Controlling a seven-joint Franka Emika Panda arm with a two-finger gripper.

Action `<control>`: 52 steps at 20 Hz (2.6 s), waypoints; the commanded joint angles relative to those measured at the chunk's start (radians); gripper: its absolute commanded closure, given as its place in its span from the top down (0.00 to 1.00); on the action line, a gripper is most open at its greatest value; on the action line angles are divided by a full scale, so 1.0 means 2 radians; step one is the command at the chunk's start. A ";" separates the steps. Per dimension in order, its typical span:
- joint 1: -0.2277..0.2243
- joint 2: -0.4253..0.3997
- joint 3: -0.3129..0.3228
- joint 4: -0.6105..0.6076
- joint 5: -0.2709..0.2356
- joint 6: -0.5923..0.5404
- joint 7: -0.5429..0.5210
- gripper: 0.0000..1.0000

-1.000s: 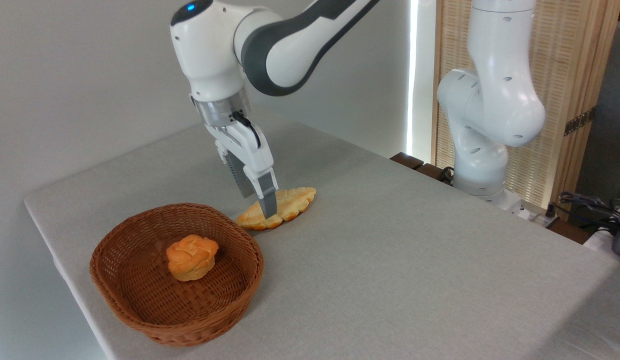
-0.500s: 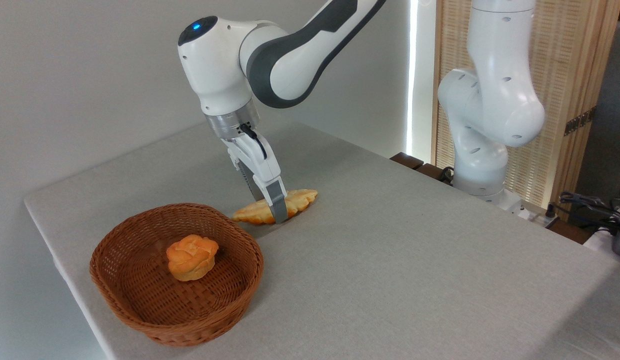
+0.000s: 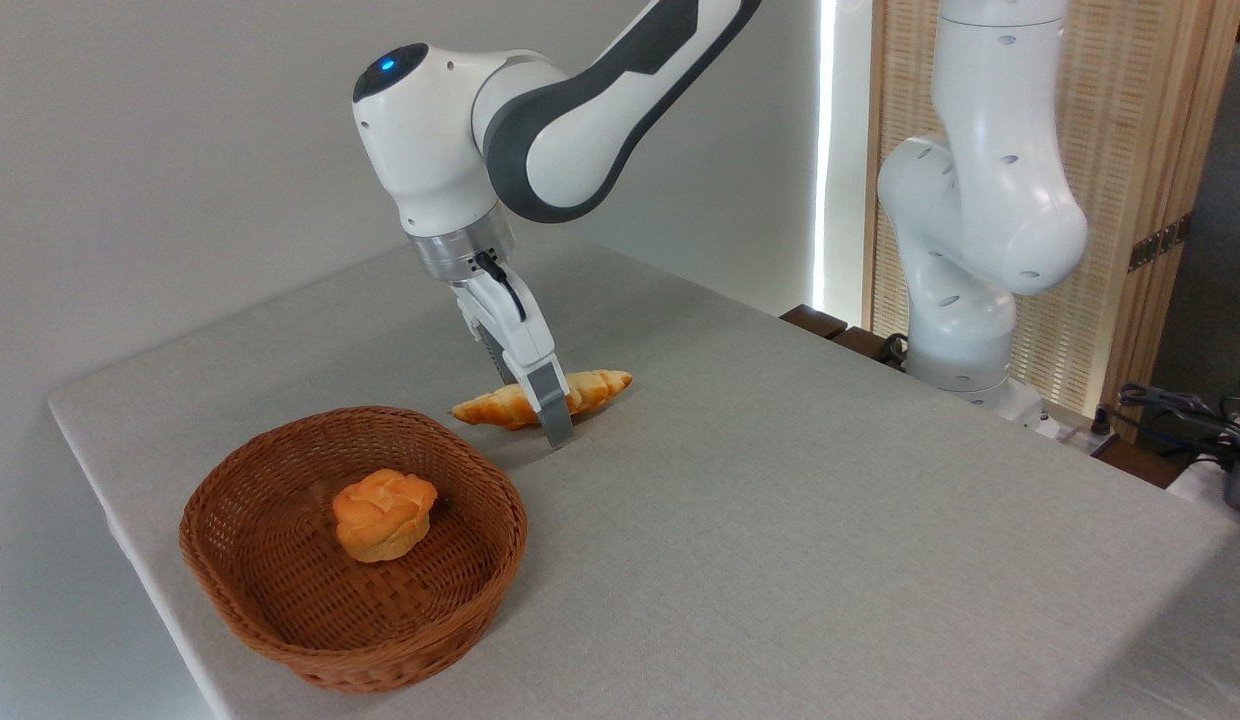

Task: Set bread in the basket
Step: 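Close the gripper around the middle of the croissant, then lift the croissant and carry it over the wicker basket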

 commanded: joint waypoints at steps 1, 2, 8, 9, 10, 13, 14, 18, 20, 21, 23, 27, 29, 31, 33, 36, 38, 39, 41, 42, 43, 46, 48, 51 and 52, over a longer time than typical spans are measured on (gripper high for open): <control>-0.004 -0.002 0.005 -0.003 0.001 0.006 0.007 0.45; -0.004 -0.002 0.005 -0.003 0.001 0.006 0.007 0.45; -0.004 -0.002 0.005 -0.003 0.001 0.006 0.007 0.45; -0.004 -0.002 0.005 -0.003 0.000 0.006 0.007 0.46; -0.004 -0.002 0.005 -0.002 0.000 0.006 0.007 0.46; -0.004 -0.002 0.005 -0.001 -0.001 0.006 0.007 0.46; -0.004 -0.003 0.005 0.000 -0.001 0.006 0.007 0.46; -0.005 -0.008 -0.006 0.002 -0.005 0.000 0.006 0.39; -0.005 -0.014 -0.008 0.010 -0.005 -0.003 0.007 0.24; -0.005 -0.016 -0.008 0.010 -0.006 -0.003 0.007 0.24; -0.005 -0.022 -0.008 0.014 -0.006 -0.008 0.006 0.25; -0.005 -0.037 -0.009 0.021 -0.008 -0.030 0.006 0.28; -0.005 -0.042 -0.005 0.030 -0.018 -0.041 0.006 0.29; -0.004 -0.043 -0.002 0.046 -0.027 -0.049 0.006 0.29; 0.000 -0.043 0.007 0.063 -0.034 -0.048 0.007 0.30; 0.001 -0.038 0.035 0.090 -0.049 -0.033 0.007 0.33; 0.001 -0.030 0.048 0.106 -0.054 -0.008 0.007 0.35; 0.001 -0.027 0.052 0.108 -0.055 0.003 0.007 0.37; 0.001 -0.015 0.058 0.109 -0.055 0.051 0.006 0.47; 0.002 -0.011 0.058 0.109 -0.054 0.064 0.006 0.50; 0.002 -0.004 0.059 0.109 -0.054 0.088 0.006 0.52; 0.002 0.016 0.059 0.109 -0.054 0.137 0.002 0.80; 0.002 0.027 0.059 0.109 -0.054 0.161 0.000 0.91; 0.002 0.043 0.068 0.109 -0.056 0.188 0.000 1.00; 0.002 0.046 0.068 0.110 -0.060 0.194 -0.002 1.00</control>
